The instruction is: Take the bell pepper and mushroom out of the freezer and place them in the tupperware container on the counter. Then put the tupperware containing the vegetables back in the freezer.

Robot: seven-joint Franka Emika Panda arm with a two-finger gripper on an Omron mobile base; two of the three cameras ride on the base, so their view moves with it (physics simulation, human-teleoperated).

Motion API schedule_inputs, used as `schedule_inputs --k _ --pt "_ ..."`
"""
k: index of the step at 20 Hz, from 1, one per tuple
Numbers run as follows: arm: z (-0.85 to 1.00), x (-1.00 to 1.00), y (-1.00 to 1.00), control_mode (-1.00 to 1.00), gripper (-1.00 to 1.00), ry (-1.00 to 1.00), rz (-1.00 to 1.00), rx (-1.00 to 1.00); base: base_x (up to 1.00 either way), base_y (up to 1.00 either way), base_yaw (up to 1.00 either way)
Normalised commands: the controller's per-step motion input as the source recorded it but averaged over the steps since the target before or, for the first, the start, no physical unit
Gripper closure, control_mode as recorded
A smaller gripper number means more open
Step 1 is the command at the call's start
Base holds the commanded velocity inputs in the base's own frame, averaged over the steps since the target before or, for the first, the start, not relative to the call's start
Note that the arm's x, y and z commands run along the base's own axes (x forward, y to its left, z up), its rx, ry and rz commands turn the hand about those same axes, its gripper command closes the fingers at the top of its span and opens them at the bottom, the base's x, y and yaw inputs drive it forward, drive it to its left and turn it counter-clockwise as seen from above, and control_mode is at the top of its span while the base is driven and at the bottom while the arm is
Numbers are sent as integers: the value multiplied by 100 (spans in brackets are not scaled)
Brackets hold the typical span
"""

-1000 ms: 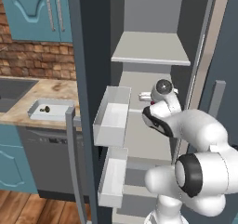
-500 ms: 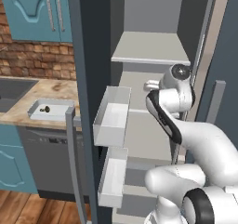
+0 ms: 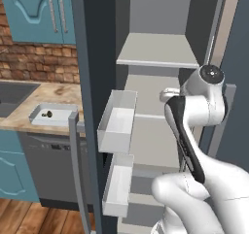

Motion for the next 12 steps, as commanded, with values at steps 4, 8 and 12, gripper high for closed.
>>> schedule_inputs --k 4,8,12 --pt "40 -93 5 -100 100 13 12 0 0 0 0" --pt "34 -58 16 -100 100 20 16 0 0 0 0" --pt "24 -28 17 -100 100 24 14 0 0 0 0"
